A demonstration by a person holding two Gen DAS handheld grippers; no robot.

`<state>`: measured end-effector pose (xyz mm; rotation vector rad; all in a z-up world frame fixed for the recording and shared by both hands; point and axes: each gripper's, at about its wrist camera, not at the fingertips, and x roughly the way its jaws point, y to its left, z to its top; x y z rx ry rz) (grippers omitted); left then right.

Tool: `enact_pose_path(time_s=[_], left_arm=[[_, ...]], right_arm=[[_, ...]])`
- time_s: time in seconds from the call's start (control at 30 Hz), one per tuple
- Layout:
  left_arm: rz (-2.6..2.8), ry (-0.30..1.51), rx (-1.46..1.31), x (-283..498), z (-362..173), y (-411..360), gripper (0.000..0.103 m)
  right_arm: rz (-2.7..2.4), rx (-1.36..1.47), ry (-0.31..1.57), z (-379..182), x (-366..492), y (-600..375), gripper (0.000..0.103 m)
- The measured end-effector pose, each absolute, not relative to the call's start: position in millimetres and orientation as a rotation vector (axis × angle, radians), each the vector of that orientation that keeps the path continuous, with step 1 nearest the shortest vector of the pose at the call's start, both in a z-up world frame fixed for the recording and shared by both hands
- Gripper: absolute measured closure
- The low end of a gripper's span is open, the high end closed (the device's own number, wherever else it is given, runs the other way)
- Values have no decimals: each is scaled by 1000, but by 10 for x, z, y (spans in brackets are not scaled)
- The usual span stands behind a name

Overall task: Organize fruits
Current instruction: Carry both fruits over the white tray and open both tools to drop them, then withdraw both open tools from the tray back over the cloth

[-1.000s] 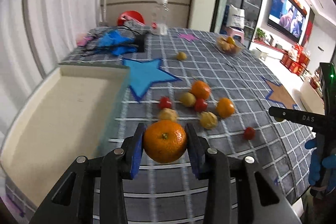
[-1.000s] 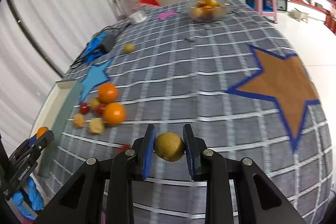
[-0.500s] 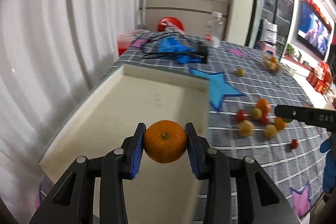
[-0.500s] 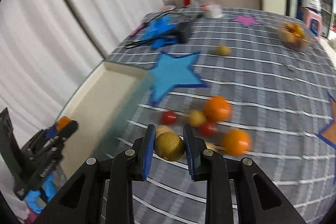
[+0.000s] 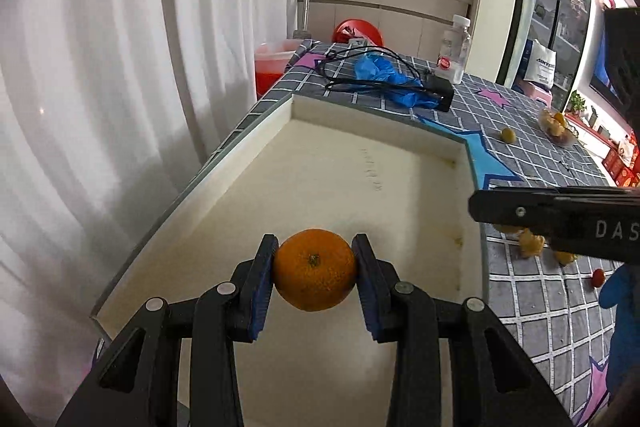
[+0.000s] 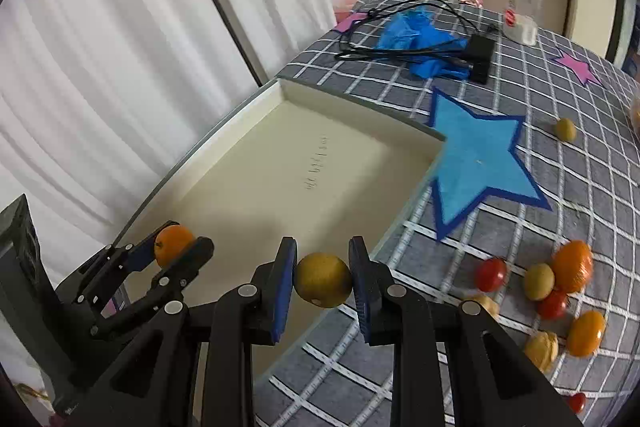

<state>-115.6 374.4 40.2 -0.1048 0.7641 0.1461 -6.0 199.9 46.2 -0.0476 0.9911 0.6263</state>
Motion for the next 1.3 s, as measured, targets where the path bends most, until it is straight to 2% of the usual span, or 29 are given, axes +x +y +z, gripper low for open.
enact_pose_path(time_s=[0.37,0.4,0.43,0.47,0.5,0.53,0.9,1.3], left_arm=[[148,797,-99,-1072,287,3752,62],[149,802,-98,-1069,274,3748,61],[150,803,-98,-1076,270,3747,57],[150,802,-95,-1072,259,3741,51],[150,797,-90,-1079,259,3729,34],[155,784,-85,-1098,271,3721,20],[116,723,-28,-1228,517,3428,19],[-90,780,49,-1199,568,2440,18]], right_arm=[[625,-95,1002,385,-49,2252,74],[625,-93,1006,379,-46,2256,71],[629,-91,1013,374,-39,2260,47],[632,-85,1020,365,-18,2259,29],[633,-74,1012,375,-20,2242,4],[628,-62,984,406,-30,2209,2],[480,-10,896,603,-140,1497,1],[148,0,987,139,-317,39,1]])
